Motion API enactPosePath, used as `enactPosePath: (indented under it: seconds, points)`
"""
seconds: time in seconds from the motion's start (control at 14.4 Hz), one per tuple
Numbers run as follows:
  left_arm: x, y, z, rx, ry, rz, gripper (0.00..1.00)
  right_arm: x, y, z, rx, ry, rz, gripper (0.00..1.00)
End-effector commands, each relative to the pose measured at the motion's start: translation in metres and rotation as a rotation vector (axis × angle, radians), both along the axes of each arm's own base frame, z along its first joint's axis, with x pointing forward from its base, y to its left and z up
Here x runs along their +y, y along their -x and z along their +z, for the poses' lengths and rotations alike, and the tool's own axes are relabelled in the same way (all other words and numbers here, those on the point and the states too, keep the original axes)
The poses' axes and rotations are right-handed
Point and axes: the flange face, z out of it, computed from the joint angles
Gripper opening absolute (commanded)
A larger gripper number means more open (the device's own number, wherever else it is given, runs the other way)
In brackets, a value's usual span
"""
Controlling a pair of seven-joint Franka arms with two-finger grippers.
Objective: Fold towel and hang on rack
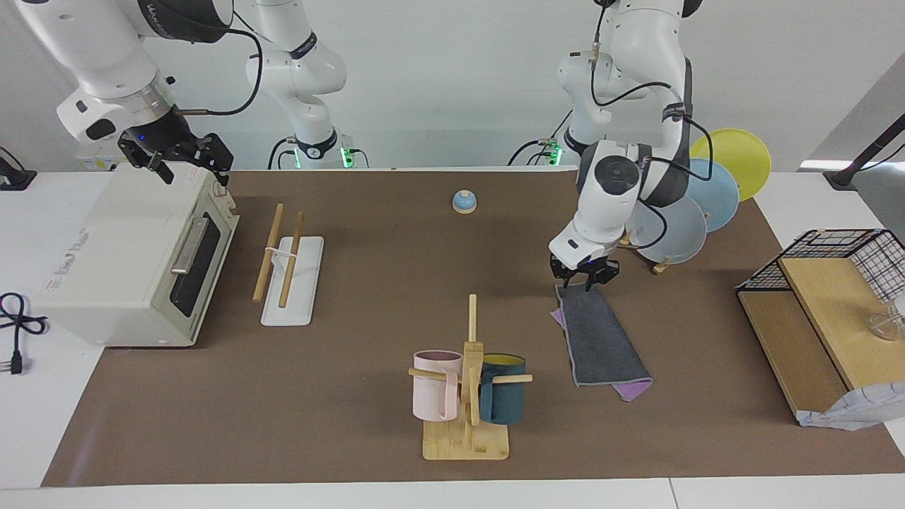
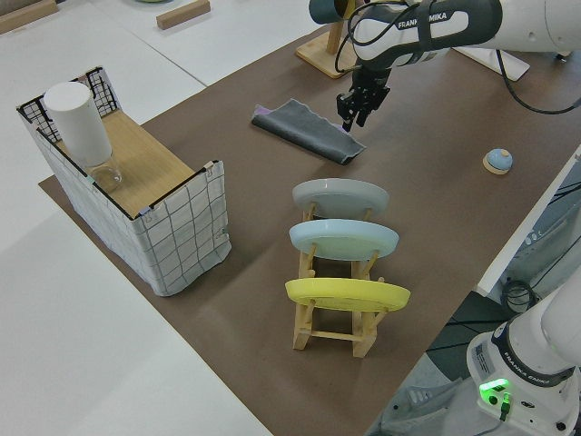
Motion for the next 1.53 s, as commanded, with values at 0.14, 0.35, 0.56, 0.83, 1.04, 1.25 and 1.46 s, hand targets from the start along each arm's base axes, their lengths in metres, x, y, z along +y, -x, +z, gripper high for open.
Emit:
enactPosePath:
  seconds: [0.14,0.35,0.56,0.83,1.04,1.25,1.46]
  points:
    - [0.085,-0.021,-0.002,-0.026,0.191,0.088,1.0,-0.001,0.006,0.002,-0.009,-0.007,0.014,1.0]
    - [0.101,-0.025,-0.035,-0.032,0.275,0.15,1.0,-0.001,0.006,0.002,-0.009,-0.007,0.014,1.0]
    - [0.103,-0.022,-0.052,-0.01,0.318,0.191,0.98,-0.001,0.006,0.002,-0.009,-0.007,0.014,1.0]
    - [0.099,-0.025,-0.072,-0.012,0.333,0.222,0.9,-0.001,0.006,0.002,-0.009,-0.007,0.015,1.0]
    - [0.098,-0.027,-0.076,-0.019,0.337,0.232,0.75,-0.001,0.006,0.002,-0.009,-0.007,0.014,1.0]
    - [0.099,-0.026,-0.078,-0.013,0.339,0.235,0.38,-0.001,0.006,0.002,-0.009,-0.007,0.014,1.0]
    - [0.102,-0.025,-0.079,-0.008,0.339,0.233,0.16,-0.005,0.012,0.0,0.033,-0.012,0.011,1.0]
